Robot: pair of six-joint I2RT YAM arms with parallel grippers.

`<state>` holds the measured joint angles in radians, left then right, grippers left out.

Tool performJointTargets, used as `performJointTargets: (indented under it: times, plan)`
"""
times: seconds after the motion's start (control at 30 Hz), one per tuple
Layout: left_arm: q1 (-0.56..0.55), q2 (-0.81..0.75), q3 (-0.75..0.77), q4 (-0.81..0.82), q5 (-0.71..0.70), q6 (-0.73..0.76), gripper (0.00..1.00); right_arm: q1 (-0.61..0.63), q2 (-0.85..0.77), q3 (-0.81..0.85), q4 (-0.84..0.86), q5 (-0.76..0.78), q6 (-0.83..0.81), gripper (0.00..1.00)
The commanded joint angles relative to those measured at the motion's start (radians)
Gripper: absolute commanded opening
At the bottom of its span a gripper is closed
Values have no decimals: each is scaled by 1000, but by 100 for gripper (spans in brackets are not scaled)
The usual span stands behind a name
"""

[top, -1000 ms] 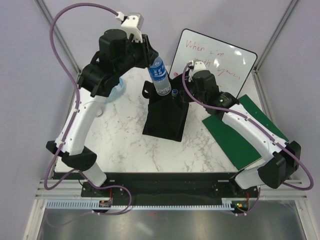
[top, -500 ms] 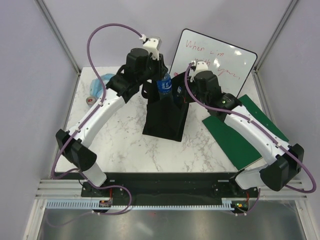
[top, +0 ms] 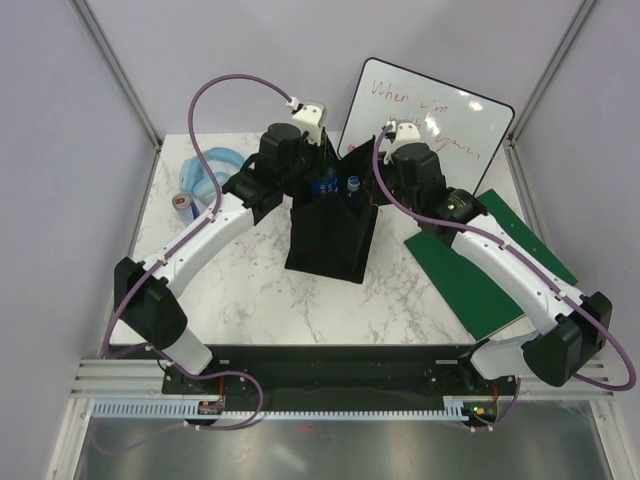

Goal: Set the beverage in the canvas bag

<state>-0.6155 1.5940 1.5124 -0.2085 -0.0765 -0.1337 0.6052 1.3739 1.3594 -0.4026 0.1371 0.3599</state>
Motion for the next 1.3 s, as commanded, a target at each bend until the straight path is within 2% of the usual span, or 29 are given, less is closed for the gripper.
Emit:
performJointTargets:
  times: [0.0, 0.17, 0.3, 0.77, 1.07, 1.13, 1.17, 1.27]
  plan:
    - [-7, -83, 61, 205, -6, 35, 2, 7, -32, -14, 41, 7, 11, 0]
    - [-7, -81, 32, 205, -26, 88, 2, 8, -39, -17, 48, 6, 10, 0]
    - [-7, -97, -73, 285, -22, 94, 2, 7, -45, -19, 50, 10, 7, 0]
    - [-7, -117, -254, 336, -28, 33, 2, 7, -53, -23, 65, 7, 7, 0]
    - [-7, -92, -293, 313, 38, -17, 2, 7, -58, -29, 71, -4, 10, 0]
    - [-7, -89, -294, 305, 37, -27, 7, 7, -59, -29, 73, -7, 8, 0]
    - [-7, -88, -296, 299, 37, -30, 18, 7, -59, -31, 71, -7, 7, 0]
    - [-7, -92, -296, 282, 34, -37, 30, 7, -62, -36, 71, -5, 5, 0]
